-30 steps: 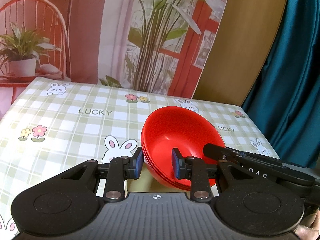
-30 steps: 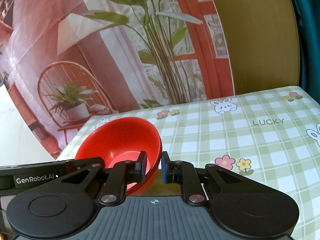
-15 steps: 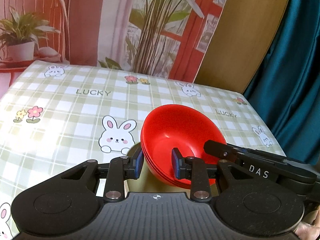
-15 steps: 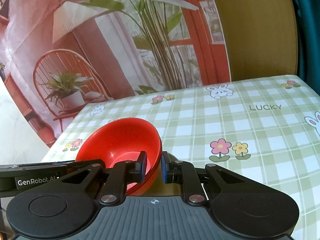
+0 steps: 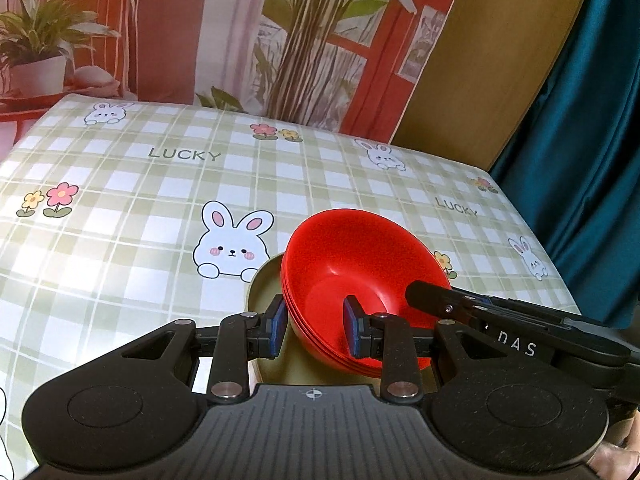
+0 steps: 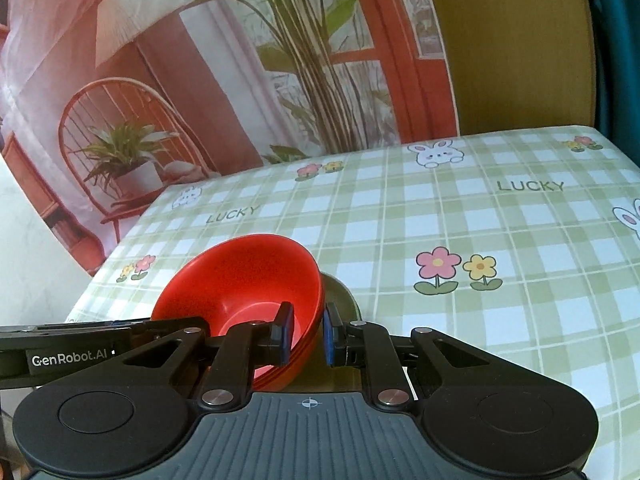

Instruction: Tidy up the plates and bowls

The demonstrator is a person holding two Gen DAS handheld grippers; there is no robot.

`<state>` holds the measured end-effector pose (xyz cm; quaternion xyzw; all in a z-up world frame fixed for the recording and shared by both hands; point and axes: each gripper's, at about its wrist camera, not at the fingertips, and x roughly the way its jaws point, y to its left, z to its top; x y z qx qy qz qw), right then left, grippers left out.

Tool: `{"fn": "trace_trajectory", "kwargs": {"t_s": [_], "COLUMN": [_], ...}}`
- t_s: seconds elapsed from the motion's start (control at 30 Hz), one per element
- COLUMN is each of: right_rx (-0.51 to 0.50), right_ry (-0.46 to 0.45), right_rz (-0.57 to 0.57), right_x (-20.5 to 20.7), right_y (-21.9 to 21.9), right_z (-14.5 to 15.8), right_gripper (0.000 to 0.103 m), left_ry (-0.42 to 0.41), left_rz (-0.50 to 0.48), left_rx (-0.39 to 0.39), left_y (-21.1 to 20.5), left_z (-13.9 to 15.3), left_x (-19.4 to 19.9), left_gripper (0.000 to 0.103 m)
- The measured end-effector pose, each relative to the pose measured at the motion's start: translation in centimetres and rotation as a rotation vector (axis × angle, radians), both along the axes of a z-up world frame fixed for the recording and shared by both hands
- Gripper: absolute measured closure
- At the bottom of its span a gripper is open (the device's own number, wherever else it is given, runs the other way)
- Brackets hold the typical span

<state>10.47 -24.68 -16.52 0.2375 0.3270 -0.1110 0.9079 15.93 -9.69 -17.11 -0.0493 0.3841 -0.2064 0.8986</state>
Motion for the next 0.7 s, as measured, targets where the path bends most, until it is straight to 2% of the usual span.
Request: {"fn": "trace_trajectory", "kwargs": {"t_s": [0.47,0.7], "right_rx": [0.006,-0.004], "right_ry": [0.034,0.033], "right_rz": [0.012,0.010], "right_x": [0.10,-0.06], "right_y": [0.18,0.16], "right_z": [-0.93,-0.81], "right_gripper": [0.087,0.086], "left_ry": [0.023,0.004], "left_rz": [0.013,0.034], "left_rx": [0.032,0.050], "left_y": [-0.32,-0.16], "left_z": [-0.97,-0.62], "left_x": [-0.05,-0.20], "left_gripper": [0.072,0.070]}}
